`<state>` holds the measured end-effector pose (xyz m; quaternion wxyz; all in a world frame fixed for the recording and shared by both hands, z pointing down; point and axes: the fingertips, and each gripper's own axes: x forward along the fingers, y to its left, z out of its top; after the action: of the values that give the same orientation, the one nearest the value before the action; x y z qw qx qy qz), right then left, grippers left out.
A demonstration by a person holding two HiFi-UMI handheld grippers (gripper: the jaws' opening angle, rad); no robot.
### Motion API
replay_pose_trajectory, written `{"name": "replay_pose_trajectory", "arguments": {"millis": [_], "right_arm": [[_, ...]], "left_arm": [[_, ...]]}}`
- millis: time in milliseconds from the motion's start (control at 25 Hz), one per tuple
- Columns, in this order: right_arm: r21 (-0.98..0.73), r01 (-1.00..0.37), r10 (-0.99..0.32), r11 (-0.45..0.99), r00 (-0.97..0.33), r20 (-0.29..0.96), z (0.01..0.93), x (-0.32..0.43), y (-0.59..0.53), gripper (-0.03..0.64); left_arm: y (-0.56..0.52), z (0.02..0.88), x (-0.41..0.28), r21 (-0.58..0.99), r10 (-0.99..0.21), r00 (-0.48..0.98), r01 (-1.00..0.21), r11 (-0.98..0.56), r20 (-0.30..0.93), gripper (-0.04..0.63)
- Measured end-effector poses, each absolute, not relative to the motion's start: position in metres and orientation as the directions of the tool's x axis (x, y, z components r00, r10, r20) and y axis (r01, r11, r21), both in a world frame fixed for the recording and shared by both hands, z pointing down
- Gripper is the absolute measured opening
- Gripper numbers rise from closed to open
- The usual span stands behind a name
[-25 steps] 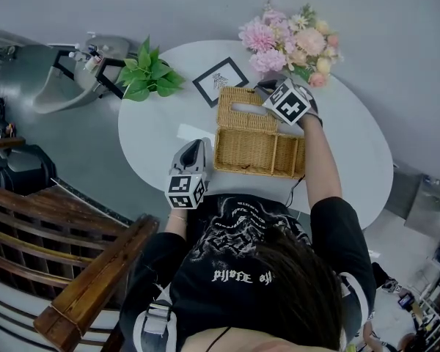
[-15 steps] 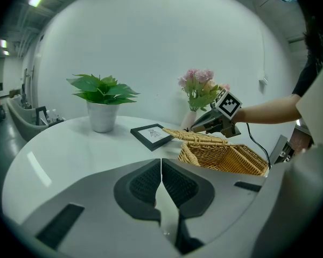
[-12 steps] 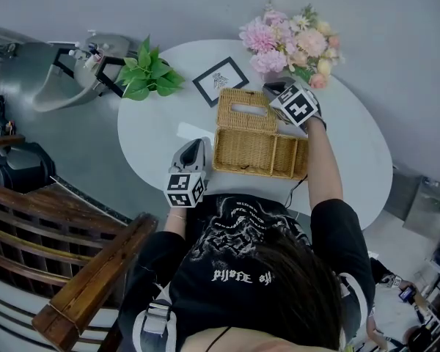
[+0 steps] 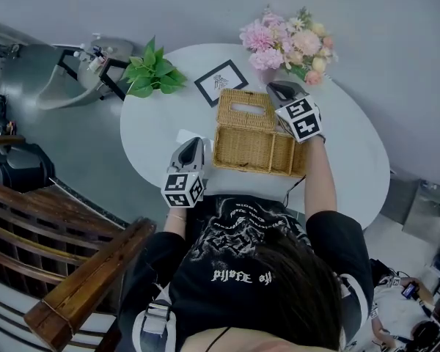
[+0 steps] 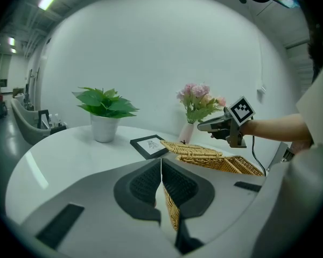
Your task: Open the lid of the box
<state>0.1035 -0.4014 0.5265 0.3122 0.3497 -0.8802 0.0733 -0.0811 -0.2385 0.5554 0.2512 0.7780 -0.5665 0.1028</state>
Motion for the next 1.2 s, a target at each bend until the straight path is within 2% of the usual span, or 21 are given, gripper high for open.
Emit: {"name": "replay_pose_trajectory", "arguments": {"millis": [160,400,560,840,1200], "right_arm": [[0.032,-0.723,-0.629,0.69,-0.577,0.521,0.501,0.107,-0.384,0.035],[0.079,-0.794,-0.736,0.603,-0.516,0.439,0.474,0.118,-0.355,0.035],[0.079,-0.835,-0.791,0.544,-0.48,0.378,0.459,0.125,-0.333,0.035],[-0.055,-0.891,-0.844,0.452,-0.446,0.298,0.447,0.138,-0.301,0.035],[-0.098,-0.917,-0.88,0.388,-0.4,0.255,0.452,0.141,-0.258,0.035]], "left_arm": [[-0.235,0.539,-0.084,0.295,-0.856,0.336,-0.928,-0.229,0.392,0.025],[-0.229,0.52,-0.075,0.259,-0.858,0.373,-0.92,-0.293,0.352,0.025],[-0.225,0.51,-0.073,0.29,-0.863,0.393,-0.907,-0.306,0.317,0.025],[-0.221,0.5,-0.064,0.282,-0.852,0.438,-0.889,-0.361,0.288,0.025],[-0.216,0.501,-0.053,0.286,-0.834,0.478,-0.869,-0.403,0.275,0.025]]}}
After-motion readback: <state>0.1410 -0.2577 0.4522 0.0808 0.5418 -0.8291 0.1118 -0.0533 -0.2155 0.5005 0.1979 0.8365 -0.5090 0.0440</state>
